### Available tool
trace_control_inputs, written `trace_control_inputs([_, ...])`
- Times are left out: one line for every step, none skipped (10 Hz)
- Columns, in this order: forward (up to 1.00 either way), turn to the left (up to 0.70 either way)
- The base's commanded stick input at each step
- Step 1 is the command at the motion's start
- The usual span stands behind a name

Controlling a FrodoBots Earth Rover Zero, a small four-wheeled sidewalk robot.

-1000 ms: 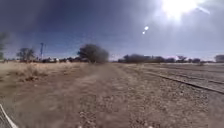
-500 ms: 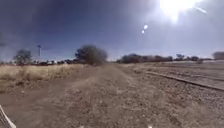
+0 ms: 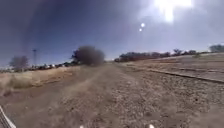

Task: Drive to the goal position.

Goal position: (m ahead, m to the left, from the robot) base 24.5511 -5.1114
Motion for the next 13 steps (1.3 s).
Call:
trace_control_inputs([0.70, 0.00])
trace_control_inputs([0.70, 0.00])
trace_control_inputs([0.70, 0.00])
trace_control_inputs([0.70, 0.00])
trace_control_inputs([0.70, 0.00])
trace_control_inputs([0.70, 0.00])
trace_control_inputs([0.70, 0.00])
trace_control_inputs([0.70, 0.00])
trace_control_inputs([0.70, 0.00])
trace_control_inputs([0.70, 0.00])
trace_control_inputs([0.70, 0.00])
trace_control_inputs([0.70, 0.00])
trace_control_inputs([0.70, 0.00])
